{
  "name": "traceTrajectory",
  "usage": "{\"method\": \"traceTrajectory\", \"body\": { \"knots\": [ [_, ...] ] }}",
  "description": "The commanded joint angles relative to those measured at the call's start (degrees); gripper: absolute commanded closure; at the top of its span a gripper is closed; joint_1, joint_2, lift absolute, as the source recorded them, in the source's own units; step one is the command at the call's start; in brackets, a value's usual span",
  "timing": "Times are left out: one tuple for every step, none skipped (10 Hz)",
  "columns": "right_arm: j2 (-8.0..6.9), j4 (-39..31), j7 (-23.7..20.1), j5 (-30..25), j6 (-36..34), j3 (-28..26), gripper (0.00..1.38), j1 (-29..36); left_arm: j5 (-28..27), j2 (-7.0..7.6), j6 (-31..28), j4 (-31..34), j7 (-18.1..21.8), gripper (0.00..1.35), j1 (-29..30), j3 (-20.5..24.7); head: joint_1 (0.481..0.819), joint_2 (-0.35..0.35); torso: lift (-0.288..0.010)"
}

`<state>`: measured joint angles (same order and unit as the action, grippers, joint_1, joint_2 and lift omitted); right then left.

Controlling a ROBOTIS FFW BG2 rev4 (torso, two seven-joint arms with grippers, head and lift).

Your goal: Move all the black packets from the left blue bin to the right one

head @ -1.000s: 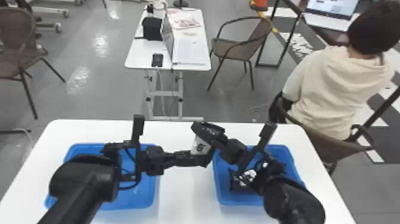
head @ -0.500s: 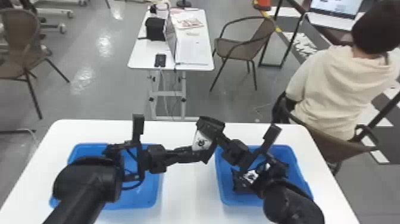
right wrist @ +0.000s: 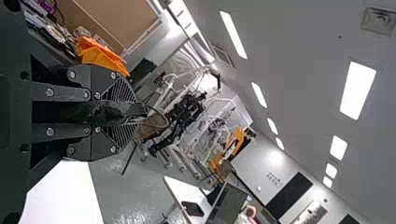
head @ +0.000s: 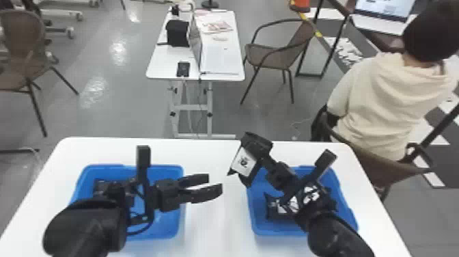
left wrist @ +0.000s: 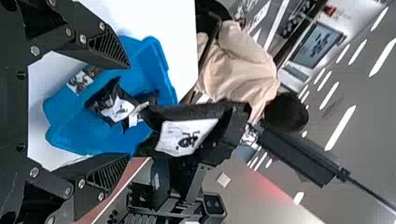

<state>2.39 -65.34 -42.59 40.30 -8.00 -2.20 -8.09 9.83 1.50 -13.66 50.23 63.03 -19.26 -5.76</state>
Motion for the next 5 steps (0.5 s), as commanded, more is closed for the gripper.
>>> {"method": "traceTrajectory", "body": {
  "knots": [
    [1.22,1.7,0.8,0.0,0.0,-2.8,1.28,0.1,0.1,0.87,-3.4,9.6,-3.7,0.00,7.0,5.5,0.695,-0.122,0.000],
    [2.27,3.2,1.8,-0.1,-0.3,-4.3,1.28,0.1,-0.5,1.22,-3.7,15.7,-6.3,0.00,10.7,8.6,0.695,-0.118,0.000],
    [3.68,5.6,3.0,-0.6,-0.3,-5.8,1.28,0.0,-1.6,1.84,-2.9,22.4,-8.8,0.00,14.0,11.0,0.695,-0.112,0.000],
    [4.82,8.3,4.0,-1.0,-0.3,-6.9,1.28,-0.4,-2.0,2.37,-0.5,26.5,-10.9,0.00,16.1,12.6,0.695,-0.109,0.000],
    [5.35,11.2,5.2,-3.0,-0.3,-8.7,1.28,-1.2,-1.9,2.28,1.5,30.0,-14.2,0.13,18.5,14.3,0.695,-0.105,0.000]
  ]
}}
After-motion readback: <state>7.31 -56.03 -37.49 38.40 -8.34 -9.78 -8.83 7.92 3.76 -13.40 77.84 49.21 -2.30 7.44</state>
